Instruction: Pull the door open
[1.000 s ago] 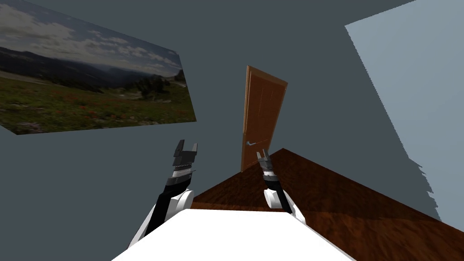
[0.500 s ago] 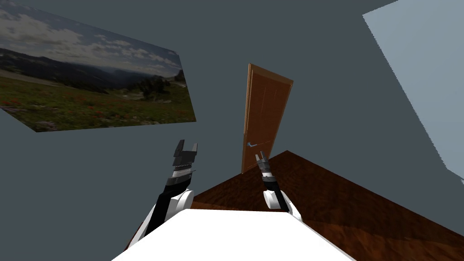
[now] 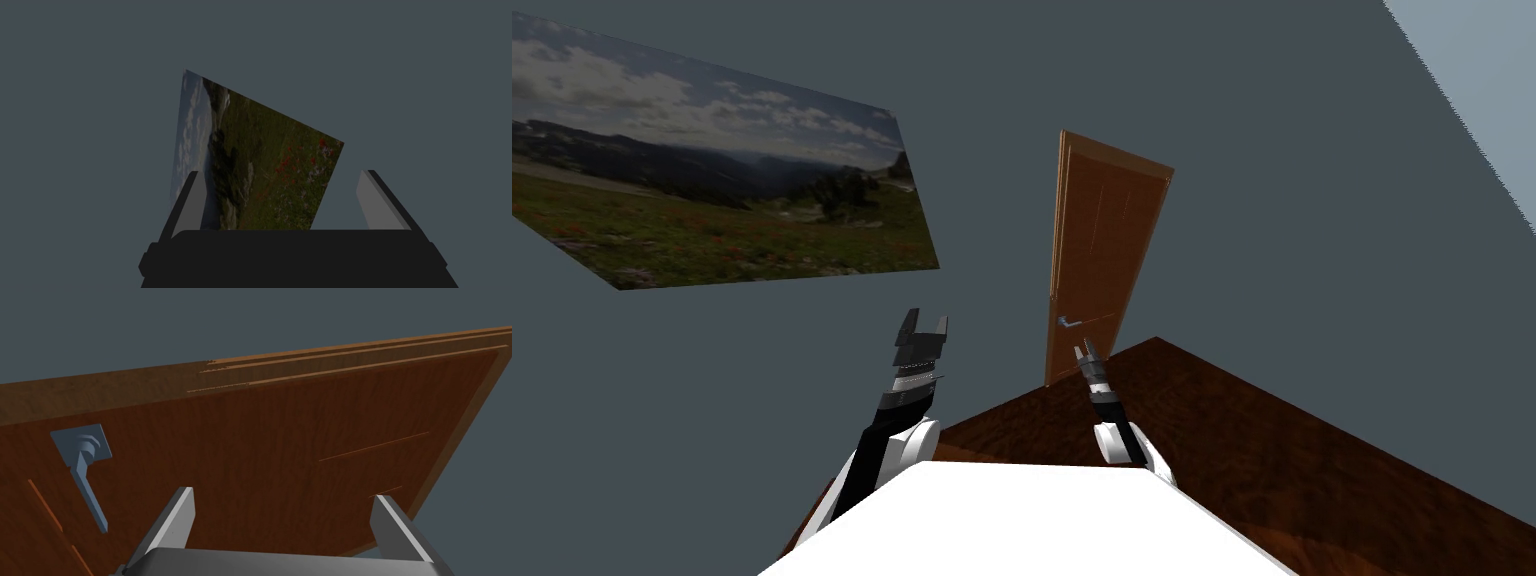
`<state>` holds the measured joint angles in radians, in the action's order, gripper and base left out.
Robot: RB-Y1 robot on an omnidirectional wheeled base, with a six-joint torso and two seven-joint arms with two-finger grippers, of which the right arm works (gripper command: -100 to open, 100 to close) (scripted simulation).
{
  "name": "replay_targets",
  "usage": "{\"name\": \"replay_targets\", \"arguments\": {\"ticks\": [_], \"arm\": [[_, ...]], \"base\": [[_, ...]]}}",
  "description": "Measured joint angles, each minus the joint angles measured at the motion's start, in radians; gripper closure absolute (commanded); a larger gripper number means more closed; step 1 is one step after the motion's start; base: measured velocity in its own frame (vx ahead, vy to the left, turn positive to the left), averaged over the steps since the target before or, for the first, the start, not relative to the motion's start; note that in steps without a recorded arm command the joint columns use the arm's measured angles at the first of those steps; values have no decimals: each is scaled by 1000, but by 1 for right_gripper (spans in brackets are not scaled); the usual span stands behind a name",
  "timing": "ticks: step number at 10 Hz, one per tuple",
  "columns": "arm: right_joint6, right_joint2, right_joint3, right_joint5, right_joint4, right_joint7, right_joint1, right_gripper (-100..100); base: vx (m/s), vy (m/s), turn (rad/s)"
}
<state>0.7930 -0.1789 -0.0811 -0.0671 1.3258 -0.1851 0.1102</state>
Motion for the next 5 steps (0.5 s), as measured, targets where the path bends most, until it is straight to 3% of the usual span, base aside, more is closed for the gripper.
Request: {"name": "replay_targets", "arguments": {"ticks": [5], "arm": [[20, -18, -10, 1, -147, -14, -56, -100]], "base": [[44, -78, 78]]}}
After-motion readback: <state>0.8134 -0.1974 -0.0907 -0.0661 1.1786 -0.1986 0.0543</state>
